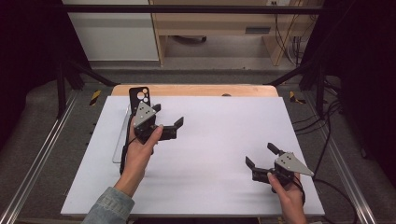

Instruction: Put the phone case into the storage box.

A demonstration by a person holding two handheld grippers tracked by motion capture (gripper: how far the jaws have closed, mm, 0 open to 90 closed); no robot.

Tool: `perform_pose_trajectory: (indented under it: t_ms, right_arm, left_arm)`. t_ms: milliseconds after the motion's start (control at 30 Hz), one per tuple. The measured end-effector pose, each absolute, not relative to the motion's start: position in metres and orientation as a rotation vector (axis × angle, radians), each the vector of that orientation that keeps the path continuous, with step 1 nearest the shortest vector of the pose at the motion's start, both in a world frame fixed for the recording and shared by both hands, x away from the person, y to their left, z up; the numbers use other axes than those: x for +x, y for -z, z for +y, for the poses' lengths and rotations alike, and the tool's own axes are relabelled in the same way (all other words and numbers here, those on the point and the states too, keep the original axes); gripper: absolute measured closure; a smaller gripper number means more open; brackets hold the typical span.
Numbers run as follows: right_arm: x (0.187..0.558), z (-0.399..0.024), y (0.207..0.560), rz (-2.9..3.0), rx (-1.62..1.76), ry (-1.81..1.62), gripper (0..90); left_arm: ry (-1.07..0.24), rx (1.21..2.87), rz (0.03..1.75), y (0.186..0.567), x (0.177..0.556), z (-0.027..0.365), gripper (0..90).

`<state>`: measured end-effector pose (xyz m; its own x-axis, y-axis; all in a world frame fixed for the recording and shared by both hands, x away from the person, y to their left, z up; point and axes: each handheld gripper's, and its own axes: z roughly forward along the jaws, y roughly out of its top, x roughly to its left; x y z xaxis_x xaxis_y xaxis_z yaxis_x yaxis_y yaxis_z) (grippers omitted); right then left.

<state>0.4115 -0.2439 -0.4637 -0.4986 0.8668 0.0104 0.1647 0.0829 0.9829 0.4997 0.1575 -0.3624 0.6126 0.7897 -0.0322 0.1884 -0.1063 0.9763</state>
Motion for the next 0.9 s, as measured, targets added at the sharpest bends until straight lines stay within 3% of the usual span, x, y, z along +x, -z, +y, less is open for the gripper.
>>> perform_pose_trajectory:
  t_ms: [900]
  right_arm:
    - [0.411, -0.244, 0.463, 1.745, 1.019, -1.459, 3.2]
  left_arm:
    - [-0.678, 1.633, 0.752, 0.345, 0.482, 0.175, 2.1]
